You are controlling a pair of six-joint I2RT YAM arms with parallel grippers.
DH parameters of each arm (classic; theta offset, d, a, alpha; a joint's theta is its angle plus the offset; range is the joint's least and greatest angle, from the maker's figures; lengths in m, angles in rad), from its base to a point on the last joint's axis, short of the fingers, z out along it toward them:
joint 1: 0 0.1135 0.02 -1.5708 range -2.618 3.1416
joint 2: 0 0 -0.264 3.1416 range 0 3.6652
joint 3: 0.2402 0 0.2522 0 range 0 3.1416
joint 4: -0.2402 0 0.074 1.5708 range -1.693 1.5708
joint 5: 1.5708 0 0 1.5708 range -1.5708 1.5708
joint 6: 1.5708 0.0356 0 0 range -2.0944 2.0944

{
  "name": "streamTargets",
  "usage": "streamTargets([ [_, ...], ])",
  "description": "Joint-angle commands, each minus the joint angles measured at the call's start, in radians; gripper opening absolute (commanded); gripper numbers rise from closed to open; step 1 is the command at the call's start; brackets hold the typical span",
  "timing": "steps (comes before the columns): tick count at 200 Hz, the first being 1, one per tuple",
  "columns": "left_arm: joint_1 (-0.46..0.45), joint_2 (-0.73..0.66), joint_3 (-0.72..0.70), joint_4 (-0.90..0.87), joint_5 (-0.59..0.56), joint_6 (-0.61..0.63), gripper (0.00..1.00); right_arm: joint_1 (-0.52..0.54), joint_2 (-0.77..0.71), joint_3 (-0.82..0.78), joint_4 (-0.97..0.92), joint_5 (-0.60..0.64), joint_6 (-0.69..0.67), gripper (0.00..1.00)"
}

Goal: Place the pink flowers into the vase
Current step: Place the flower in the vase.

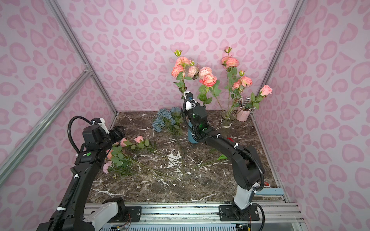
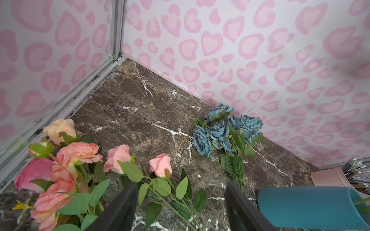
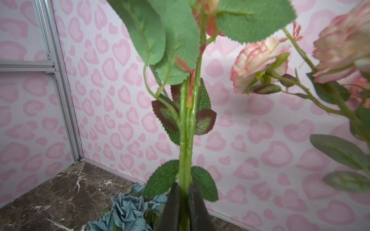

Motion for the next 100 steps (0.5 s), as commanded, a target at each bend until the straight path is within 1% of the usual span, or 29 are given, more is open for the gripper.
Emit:
streamTargets([
  [1, 0.001, -0.002, 0.007, 0.041, -0.011, 0.003, 0.74, -0.001, -0.016, -0.035, 0.010, 0.028, 0.017, 0.15],
  [47, 0.001, -0.008, 0.006, 0.033, -0.027, 0.003, 0.78, 0.000, -0.058, -0.081, 0.003, 0.032, 0.033, 0.22],
  [75, 0.001, -0.010, 0.009, 0.028, -0.034, 0.002, 0.78, 0.004, -0.094, -0.101, -0.010, 0.045, 0.043, 0.27],
  [100, 0.001, -0.016, 0.004, 0.029, -0.039, 0.005, 0.77, 0.022, -0.142, -0.111, -0.045, 0.071, 0.047, 0.30],
])
